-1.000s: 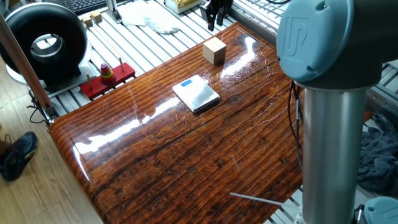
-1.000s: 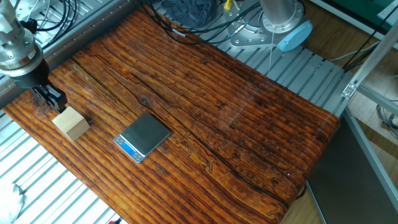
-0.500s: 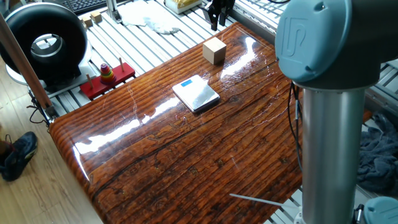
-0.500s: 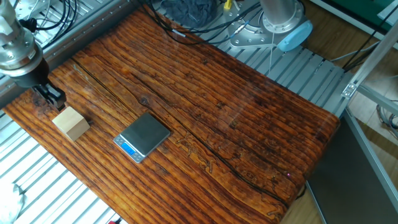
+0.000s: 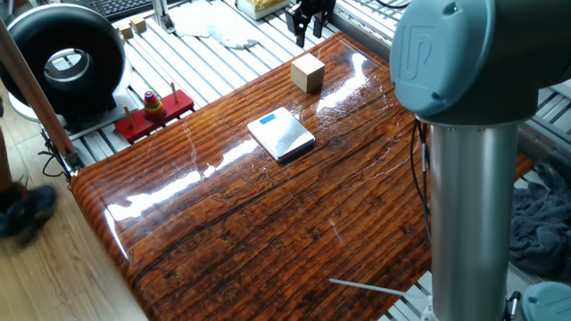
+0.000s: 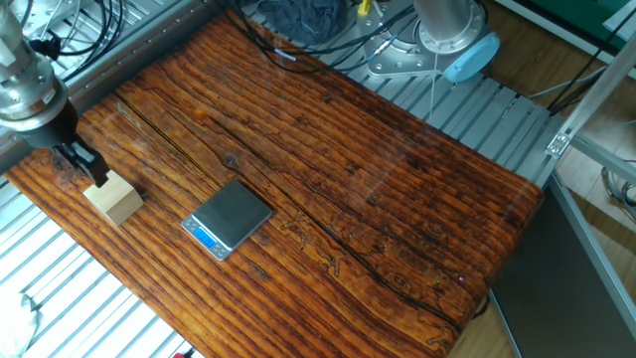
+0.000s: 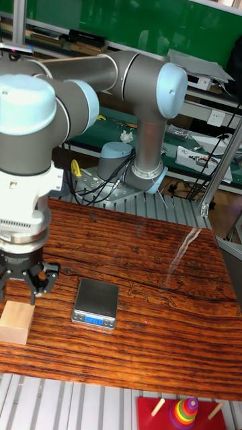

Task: Place the block on the scale

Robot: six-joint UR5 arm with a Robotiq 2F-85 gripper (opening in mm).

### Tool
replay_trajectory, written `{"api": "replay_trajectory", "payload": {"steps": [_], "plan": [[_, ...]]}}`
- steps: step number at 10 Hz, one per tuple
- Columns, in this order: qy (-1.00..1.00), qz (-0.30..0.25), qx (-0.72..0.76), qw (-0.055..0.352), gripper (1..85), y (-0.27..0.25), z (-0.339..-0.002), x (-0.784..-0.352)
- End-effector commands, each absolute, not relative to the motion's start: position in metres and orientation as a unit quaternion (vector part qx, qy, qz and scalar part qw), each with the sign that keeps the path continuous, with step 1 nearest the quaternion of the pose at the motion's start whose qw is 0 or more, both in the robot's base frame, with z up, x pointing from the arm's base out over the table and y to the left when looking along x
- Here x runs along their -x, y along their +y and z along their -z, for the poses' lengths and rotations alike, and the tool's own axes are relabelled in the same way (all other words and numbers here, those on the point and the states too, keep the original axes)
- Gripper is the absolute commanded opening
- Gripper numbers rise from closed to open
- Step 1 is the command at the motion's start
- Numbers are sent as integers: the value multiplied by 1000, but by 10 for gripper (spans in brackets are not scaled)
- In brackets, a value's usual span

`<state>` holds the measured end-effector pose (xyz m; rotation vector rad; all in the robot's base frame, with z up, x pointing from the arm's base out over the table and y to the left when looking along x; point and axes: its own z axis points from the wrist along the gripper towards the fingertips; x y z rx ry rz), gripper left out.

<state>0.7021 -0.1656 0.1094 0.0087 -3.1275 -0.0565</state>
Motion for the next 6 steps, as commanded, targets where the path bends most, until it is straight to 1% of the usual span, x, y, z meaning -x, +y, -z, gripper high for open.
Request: {"api": "replay_trajectory", "payload": {"steps": [1, 5, 6], "plan": [[-999, 35, 13, 4, 620, -155, -97, -713], [-1000, 19, 23, 10, 630, -161, -72, -716], [-1000, 7, 8, 20, 630, -169, -68, -709]]}}
